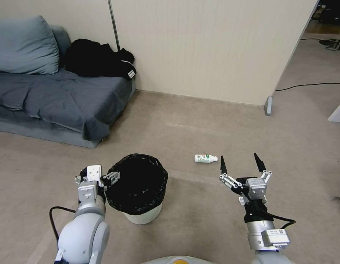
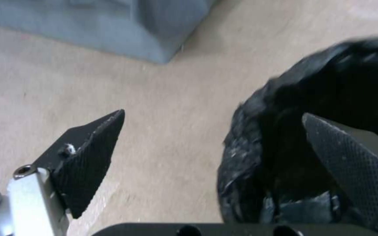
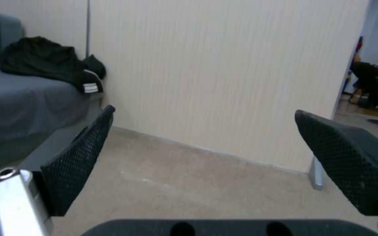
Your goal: Pick up the trash bin, then pick up the garbage from the floor and place it into the trash bin.
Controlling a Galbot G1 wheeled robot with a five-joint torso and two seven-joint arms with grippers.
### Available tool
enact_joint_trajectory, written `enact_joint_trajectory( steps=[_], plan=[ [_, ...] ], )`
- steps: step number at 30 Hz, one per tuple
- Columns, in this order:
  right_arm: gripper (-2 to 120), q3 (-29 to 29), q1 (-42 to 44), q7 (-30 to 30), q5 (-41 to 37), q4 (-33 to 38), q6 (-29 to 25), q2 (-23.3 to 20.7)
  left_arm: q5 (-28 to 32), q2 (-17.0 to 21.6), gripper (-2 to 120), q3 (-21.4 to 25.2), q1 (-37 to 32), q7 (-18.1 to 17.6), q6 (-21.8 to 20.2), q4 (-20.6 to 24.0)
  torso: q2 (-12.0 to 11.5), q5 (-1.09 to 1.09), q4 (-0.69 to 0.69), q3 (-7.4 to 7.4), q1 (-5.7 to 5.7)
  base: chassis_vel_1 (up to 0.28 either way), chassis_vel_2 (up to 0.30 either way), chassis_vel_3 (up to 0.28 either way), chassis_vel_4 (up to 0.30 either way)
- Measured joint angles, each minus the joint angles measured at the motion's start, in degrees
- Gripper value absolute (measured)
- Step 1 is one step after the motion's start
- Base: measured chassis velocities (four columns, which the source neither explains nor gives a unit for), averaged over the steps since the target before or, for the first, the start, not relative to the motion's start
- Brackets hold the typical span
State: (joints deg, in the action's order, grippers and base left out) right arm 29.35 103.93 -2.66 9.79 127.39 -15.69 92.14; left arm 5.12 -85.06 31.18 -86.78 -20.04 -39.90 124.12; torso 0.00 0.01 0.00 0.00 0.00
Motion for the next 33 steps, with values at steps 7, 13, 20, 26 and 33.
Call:
enact_joint_trajectory(
  steps=[7, 13, 20, 26, 33],
  plan=[
    [100, -0.04, 0.42, -0.24, 0.27, -0.74, -0.66, 0.00, 0.85, -0.27, 99, 0.52, 1.73, -1.05, -2.37, -3.96, 0.00, -0.01, 0.00, 0.00, 0.00, 0.000, 0.000, 0.000, 0.000],
    [100, -0.06, 0.52, -0.88, 0.22, -0.90, -0.70, 0.00, 1.66, 0.02, 99, 0.66, 2.33, 0.48, -2.55, -5.99, 0.00, 0.00, 0.00, 0.00, 0.00, 0.000, 0.000, 0.000, 0.000],
    [100, -0.19, 0.65, -1.05, 0.23, -0.97, -0.74, 0.00, 2.14, -0.17, 98, 0.48, 2.85, 1.94, -2.51, -8.09, 0.00, -0.01, 0.00, 0.00, 0.00, 0.000, 0.000, 0.000, 0.000],
    [100, -0.21, 0.79, -1.13, 0.53, -1.00, -0.92, 0.00, 3.80, -0.84, 93, -0.12, 3.54, 2.27, -2.37, -9.39, 0.00, 0.01, 0.00, 0.00, 0.00, 0.000, 0.000, 0.000, 0.000],
    [100, -0.24, 0.81, -1.84, 0.71, -1.16, -1.84, -0.01, 4.24, -1.43, 77, -0.36, 3.52, 2.33, -2.19, -10.30, 0.01, 0.04, 0.01, -0.01, 0.00, 0.000, 0.000, 0.000, 0.000]
  ],
)
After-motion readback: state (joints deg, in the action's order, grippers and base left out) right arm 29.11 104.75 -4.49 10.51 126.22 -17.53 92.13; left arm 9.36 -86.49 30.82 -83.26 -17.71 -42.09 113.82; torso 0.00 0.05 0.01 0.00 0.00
